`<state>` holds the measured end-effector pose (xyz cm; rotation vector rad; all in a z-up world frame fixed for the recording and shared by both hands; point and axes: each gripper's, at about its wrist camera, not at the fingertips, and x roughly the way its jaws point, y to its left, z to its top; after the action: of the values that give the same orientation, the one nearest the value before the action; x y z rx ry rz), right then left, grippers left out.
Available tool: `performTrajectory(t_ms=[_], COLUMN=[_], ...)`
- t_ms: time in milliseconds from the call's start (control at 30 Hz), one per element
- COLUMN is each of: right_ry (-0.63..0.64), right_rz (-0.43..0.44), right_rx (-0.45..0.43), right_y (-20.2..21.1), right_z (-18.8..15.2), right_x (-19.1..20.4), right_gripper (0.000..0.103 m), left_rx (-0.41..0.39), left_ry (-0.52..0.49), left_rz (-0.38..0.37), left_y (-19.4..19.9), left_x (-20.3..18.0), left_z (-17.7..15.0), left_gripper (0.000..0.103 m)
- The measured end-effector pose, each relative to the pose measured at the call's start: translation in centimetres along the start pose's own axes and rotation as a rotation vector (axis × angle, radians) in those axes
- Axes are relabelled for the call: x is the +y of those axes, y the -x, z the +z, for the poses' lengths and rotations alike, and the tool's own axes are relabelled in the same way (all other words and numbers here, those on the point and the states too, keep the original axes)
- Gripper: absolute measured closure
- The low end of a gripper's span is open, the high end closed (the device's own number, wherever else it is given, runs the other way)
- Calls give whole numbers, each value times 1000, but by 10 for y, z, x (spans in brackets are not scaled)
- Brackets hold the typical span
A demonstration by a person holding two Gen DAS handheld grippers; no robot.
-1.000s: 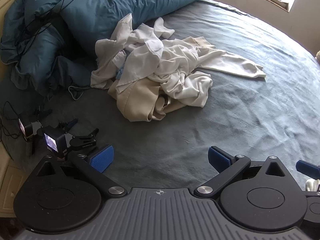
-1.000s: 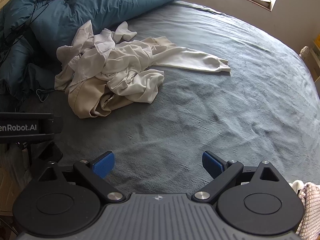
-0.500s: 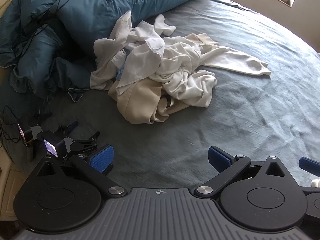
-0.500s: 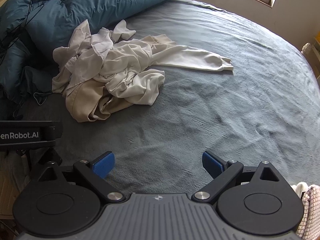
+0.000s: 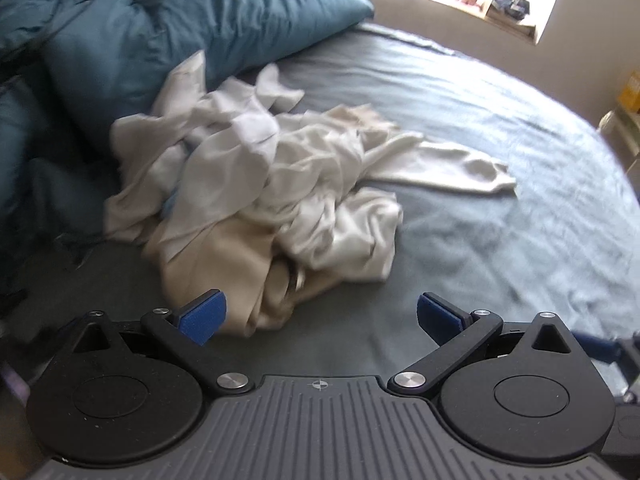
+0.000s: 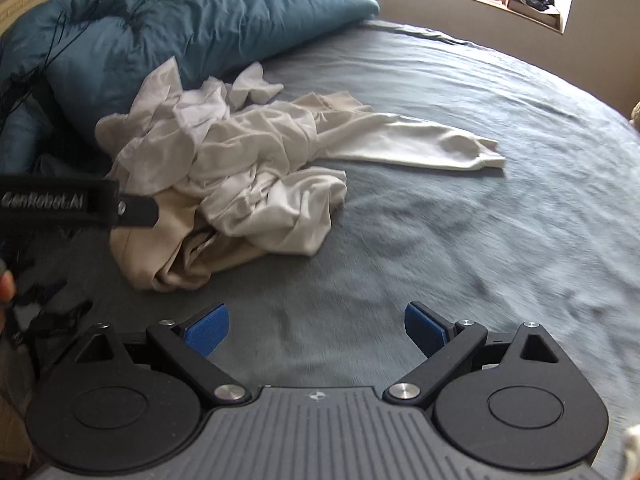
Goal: Fold clothes
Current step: 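Reach into the heap and close both grippers on the white sweatshirt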
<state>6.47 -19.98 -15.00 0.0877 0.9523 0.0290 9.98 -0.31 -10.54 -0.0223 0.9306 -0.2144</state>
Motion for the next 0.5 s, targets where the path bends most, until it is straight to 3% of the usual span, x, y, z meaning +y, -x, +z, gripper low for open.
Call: performTrajectory(t_ms=[133,233,300,433,500], right_ry=[-63,-172,-244,-331,-349], right_rz=[29,83,112,170,202], right_rx=[-49,-83,-109,-118,-94], right_y=[-60,-104,-132,-189,-217], right_z=[2,15,28,56,67], right_x=[-19,-37,-48,-59,-59], right_gripper=[7,10,11,14,16], left_rx=[-124,-180,-201,-127,-56], left_ry=[-42,-205,-331,-468,-478], left_rz=[-44,-31,19,59,84], left_y=[-55,-105,-139,-208,-239], left_x=[-2,-13,-24,-35,-32], left_z=[22,52,72,97,101], left_gripper=[0,0,0,4,16])
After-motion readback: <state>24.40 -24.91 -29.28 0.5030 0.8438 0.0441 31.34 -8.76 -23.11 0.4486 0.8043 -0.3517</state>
